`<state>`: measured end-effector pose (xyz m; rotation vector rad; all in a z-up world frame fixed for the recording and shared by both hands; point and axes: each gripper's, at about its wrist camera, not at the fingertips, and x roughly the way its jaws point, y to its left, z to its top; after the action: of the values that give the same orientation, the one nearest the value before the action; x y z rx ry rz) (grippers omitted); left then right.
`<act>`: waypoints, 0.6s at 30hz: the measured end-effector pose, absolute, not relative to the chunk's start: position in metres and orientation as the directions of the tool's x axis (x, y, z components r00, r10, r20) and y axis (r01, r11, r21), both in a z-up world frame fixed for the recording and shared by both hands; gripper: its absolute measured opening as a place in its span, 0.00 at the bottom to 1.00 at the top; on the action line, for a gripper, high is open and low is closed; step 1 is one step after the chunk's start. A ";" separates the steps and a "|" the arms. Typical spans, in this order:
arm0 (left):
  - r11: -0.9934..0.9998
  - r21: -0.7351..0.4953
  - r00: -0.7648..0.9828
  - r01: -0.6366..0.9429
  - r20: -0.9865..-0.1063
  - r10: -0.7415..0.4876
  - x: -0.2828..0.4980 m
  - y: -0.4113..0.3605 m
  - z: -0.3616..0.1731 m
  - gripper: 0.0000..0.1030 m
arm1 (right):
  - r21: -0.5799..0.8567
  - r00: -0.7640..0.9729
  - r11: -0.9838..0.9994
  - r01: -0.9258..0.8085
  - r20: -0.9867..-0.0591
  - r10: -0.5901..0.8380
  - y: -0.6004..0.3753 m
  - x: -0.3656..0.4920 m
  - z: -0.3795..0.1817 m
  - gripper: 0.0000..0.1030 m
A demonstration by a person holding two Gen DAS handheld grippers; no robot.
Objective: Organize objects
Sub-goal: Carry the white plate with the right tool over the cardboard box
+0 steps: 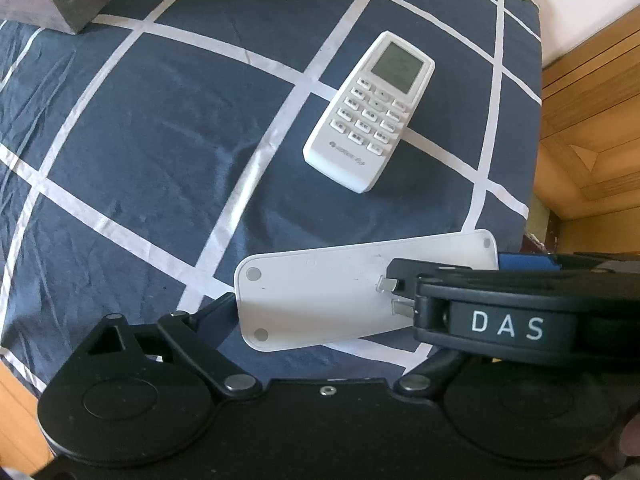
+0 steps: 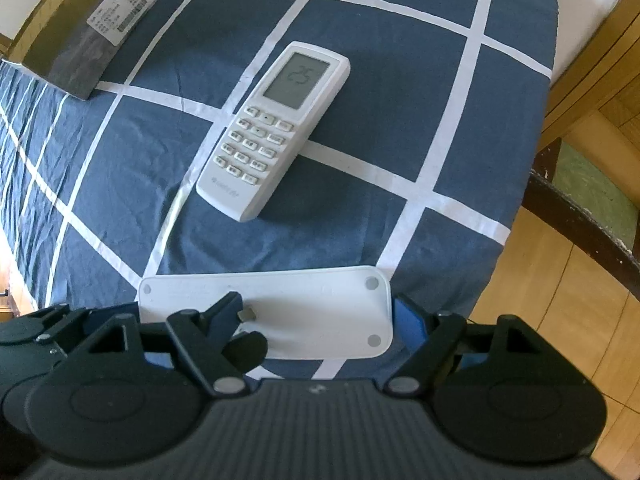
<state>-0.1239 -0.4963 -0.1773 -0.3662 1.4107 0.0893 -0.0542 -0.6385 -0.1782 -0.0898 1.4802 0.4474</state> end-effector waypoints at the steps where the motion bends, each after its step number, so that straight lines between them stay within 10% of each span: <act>1: 0.941 -0.194 0.167 -0.276 -0.974 -0.152 -0.124 -0.495 -0.176 0.91 | 0.214 0.026 0.914 -0.343 -0.971 0.237 -0.637 -0.054 -0.177 0.77; 18: 0.946 -0.162 0.230 -0.281 -0.968 -0.097 -0.131 -0.429 -0.115 0.91 | 0.242 0.079 0.894 -0.378 -0.953 0.291 -0.564 -0.059 -0.118 0.77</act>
<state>-0.1312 -0.4288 -0.1153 -0.3325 1.3403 0.1299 -0.0587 -0.5644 -0.1177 -0.0743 1.4058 0.5011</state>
